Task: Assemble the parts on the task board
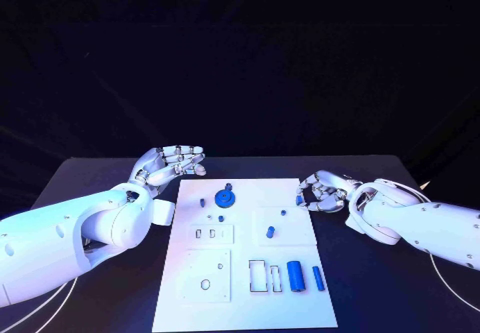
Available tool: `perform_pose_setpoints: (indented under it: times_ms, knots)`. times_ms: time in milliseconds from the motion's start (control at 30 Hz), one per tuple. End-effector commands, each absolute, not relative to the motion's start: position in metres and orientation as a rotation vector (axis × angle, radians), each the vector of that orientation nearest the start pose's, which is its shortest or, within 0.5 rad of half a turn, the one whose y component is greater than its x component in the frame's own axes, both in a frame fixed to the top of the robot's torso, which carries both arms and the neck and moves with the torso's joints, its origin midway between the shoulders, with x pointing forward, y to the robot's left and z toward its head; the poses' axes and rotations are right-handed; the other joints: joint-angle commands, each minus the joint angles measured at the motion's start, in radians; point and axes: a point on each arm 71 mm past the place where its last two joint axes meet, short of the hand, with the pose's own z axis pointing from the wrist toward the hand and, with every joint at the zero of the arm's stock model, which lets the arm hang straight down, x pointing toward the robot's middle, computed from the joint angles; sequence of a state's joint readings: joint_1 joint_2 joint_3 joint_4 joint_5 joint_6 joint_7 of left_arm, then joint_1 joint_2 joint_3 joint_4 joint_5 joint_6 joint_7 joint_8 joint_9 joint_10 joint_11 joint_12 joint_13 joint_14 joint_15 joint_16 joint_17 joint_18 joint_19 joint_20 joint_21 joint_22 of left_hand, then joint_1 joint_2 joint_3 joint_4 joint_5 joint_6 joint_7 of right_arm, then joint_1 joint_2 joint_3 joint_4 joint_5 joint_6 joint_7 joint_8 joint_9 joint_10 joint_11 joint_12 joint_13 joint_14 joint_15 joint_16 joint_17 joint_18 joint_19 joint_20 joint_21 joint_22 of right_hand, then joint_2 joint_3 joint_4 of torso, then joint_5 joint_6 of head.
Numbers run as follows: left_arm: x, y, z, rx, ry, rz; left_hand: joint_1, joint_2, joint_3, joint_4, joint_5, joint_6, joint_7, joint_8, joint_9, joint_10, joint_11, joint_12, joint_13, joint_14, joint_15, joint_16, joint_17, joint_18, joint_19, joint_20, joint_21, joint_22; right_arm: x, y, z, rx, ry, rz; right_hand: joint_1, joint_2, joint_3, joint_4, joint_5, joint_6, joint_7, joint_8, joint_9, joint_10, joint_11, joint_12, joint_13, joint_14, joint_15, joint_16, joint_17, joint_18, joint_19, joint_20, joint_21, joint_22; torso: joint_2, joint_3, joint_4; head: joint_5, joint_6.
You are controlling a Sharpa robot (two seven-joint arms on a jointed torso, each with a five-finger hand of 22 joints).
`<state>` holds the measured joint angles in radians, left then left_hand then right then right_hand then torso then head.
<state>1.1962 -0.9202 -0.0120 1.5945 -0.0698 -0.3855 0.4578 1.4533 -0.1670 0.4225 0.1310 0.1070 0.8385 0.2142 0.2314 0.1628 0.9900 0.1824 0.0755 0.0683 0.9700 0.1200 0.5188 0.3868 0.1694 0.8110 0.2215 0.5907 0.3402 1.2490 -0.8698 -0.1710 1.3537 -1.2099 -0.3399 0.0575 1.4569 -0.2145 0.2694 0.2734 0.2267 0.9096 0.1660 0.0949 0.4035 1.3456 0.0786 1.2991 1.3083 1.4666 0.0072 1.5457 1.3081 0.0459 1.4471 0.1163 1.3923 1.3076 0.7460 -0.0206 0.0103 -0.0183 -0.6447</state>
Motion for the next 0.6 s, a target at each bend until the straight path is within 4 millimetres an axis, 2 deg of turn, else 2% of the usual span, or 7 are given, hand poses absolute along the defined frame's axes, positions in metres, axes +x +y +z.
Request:
perform_pose_setpoints:
  times_ms: [33,233,267,333,600]
  knots:
    - [0.4796,0.2284,-0.1575,-1.011,1.31,-1.537,-0.006,0.001,0.002,0.005,-0.003,-0.005,0.02,-0.005,0.001,-0.006,-0.003,-0.003,0.0,-0.007,-0.001,0.006,0.001,0.008,-0.009,-0.001,0.006,0.001,0.5041,-0.2642,-0.2145,0.011,1.745,0.656,0.0,0.014,0.005,0.009,0.007,0.014,-0.002,0.009,0.002,0.012,0.001,0.008,0.016,0.094,0.002,0.006,0.226,-0.003,0.011,0.001,0.01,0.158,-0.001,-0.0004,-0.0006,0.002,0.0]
    - [0.4797,0.2285,-0.1576,-1.012,1.311,-1.536,-0.006,0.001,0.002,0.005,-0.003,-0.005,0.02,-0.005,0.001,-0.006,-0.003,-0.003,0.0,-0.007,-0.001,0.006,0.001,0.008,-0.009,-0.001,0.006,0.001,0.5057,-0.2628,-0.2161,0.012,1.75,0.653,0.019,0.039,0.05,-0.002,-0.024,0.054,-0.013,0.031,0.006,0.031,-0.009,0.026,0.03,0.095,-0.007,0.008,0.231,-0.007,0.025,-0.007,0.027,0.171,-0.001,0.0,0.0001,0.002,-0.001]
    - [0.4797,0.2284,-0.1576,-1.012,1.311,-1.536,-0.006,0.001,0.002,0.005,-0.003,-0.005,0.02,-0.005,0.001,-0.006,-0.003,-0.003,0.0,-0.007,-0.001,0.006,0.001,0.008,-0.009,-0.001,0.006,0.001,0.5059,-0.2626,-0.2162,0.012,1.751,0.653,0.02,0.039,0.055,-0.004,-0.032,0.057,-0.014,0.032,0.006,0.032,-0.011,0.026,0.031,0.095,-0.007,0.008,0.231,-0.007,0.026,-0.008,0.028,0.172,0.0,0.0001,0.0004,0.006,-0.001]
    - [0.4796,0.2283,-0.1576,-1.012,1.312,-1.537,-0.006,0.001,0.002,0.005,-0.003,-0.005,0.02,-0.005,0.001,-0.006,-0.003,-0.003,0.0,-0.007,-0.001,0.006,0.001,0.008,-0.009,-0.001,0.006,0.001,0.506,-0.2623,-0.2164,0.012,1.752,0.652,0.022,0.04,0.067,-0.007,-0.053,0.06,-0.015,0.034,0.005,0.034,-0.012,0.027,0.032,0.095,-0.009,0.008,0.231,-0.008,0.026,-0.009,0.028,0.173,0.0,-0.0006,0.0005,0.006,-0.001]
    - [0.4797,0.2286,-0.1577,-1.012,1.312,-1.535,-0.006,0.002,0.002,0.005,-0.003,-0.005,0.02,-0.005,0.001,-0.006,-0.003,-0.003,0.0,-0.008,-0.001,0.006,0.002,0.008,-0.011,-0.001,0.008,0.002,0.5068,-0.2614,-0.2172,0.012,1.759,0.648,0.021,0.039,0.077,-0.01,-0.063,0.068,-0.018,0.039,0.005,0.039,-0.014,0.033,0.037,0.095,-0.011,0.008,0.231,-0.01,0.032,-0.011,0.036,0.178,-0.001,-0.0005,-0.0004,0.007,-0.004]
